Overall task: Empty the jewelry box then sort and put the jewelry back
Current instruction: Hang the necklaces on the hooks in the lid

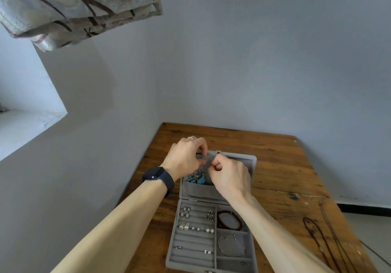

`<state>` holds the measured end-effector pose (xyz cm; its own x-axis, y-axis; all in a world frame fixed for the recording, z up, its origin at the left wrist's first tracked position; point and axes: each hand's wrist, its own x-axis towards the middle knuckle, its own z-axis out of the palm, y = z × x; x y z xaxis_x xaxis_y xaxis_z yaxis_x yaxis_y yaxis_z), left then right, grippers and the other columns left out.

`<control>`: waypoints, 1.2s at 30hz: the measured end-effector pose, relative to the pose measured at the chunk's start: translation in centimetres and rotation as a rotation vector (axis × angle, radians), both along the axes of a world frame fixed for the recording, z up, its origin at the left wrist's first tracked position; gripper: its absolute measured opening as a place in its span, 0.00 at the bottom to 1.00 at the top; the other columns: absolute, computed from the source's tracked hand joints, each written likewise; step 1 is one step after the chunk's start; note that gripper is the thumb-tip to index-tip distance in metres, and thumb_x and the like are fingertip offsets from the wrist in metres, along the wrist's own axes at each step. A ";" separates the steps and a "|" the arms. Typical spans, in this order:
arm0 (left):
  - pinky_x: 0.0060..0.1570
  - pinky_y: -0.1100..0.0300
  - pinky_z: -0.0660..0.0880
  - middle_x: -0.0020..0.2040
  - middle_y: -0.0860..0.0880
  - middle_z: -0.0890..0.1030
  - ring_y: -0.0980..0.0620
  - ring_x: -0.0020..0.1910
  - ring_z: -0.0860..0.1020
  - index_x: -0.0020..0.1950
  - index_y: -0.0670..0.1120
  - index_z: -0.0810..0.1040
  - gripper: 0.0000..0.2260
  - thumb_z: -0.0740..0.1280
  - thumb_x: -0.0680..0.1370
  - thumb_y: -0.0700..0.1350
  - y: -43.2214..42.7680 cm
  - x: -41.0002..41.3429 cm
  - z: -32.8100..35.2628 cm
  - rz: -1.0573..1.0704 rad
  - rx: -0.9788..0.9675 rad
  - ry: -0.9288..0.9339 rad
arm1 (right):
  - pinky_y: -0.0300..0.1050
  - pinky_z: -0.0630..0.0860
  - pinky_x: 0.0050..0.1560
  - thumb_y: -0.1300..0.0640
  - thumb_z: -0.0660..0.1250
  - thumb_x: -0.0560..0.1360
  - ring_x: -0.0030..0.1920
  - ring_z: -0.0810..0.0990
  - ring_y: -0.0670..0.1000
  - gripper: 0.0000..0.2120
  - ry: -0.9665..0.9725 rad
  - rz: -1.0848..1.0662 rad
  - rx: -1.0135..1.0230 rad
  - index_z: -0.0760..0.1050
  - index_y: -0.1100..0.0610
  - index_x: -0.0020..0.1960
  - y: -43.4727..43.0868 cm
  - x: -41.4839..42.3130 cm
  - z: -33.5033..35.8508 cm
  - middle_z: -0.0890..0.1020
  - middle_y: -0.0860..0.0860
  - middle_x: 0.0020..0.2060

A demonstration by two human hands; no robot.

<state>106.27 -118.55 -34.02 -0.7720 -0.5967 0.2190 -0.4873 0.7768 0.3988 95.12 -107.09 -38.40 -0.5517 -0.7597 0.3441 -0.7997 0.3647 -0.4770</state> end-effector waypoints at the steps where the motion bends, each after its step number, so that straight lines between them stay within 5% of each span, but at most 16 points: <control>1: 0.56 0.53 0.70 0.52 0.56 0.73 0.53 0.54 0.72 0.48 0.57 0.71 0.11 0.73 0.75 0.48 0.1 0.0 0.0 -0.001 -0.026 -0.022 | 0.41 0.70 0.32 0.48 0.66 0.77 0.39 0.80 0.49 0.06 0.023 0.011 0.018 0.77 0.49 0.45 0.1 0.0 -0.2 0.83 0.44 0.38; 6: 0.54 0.57 0.63 0.56 0.58 0.70 0.53 0.57 0.69 0.50 0.57 0.69 0.12 0.72 0.76 0.50 0.3 -0.1 -0.4 0.002 -0.099 -0.055 | 0.42 0.70 0.35 0.50 0.66 0.78 0.45 0.82 0.51 0.05 0.090 0.045 0.033 0.79 0.49 0.49 0.9 -0.1 -1.0 0.85 0.46 0.43; 15: 0.55 0.57 0.65 0.57 0.56 0.74 0.52 0.57 0.71 0.52 0.58 0.68 0.13 0.72 0.76 0.53 0.6 -0.2 -0.5 0.034 -0.125 -0.067 | 0.47 0.74 0.46 0.42 0.63 0.75 0.50 0.78 0.52 0.14 0.210 0.122 0.126 0.82 0.48 0.51 3.7 -0.4 -3.7 0.84 0.44 0.45; 21: 0.63 0.49 0.70 0.66 0.54 0.76 0.50 0.66 0.71 0.70 0.56 0.67 0.25 0.73 0.76 0.51 1.0 -0.6 -0.8 0.096 -0.095 -0.068 | 0.53 0.64 0.62 0.42 0.61 0.77 0.66 0.67 0.50 0.20 0.142 0.242 0.306 0.73 0.45 0.66 4.9 -0.2 -3.0 0.79 0.43 0.60; 28: 0.70 0.49 0.65 0.72 0.50 0.71 0.48 0.72 0.67 0.75 0.55 0.66 0.25 0.67 0.79 0.54 2.5 -1.2 -0.9 0.097 -0.183 -0.096 | 0.51 0.67 0.64 0.52 0.63 0.76 0.67 0.70 0.51 0.19 0.062 0.229 0.217 0.74 0.49 0.66 7.9 -0.5 -2.3 0.77 0.45 0.64; 36: 0.72 0.49 0.65 0.79 0.51 0.64 0.47 0.75 0.65 0.78 0.56 0.62 0.28 0.66 0.79 0.52 10.8 -2.9 -1.6 -0.042 -0.133 0.016 | 0.41 0.69 0.67 0.46 0.63 0.80 0.66 0.71 0.43 0.18 -0.044 0.044 0.017 0.72 0.45 0.69 19.1 -0.3 -2.1 0.77 0.39 0.64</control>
<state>103.39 -107.71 -35.64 -0.7912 -0.5289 0.3070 -0.4476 0.8430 0.2984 94.81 -88.01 -40.48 -0.5318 -0.7894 0.3067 -0.7935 0.3380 -0.5060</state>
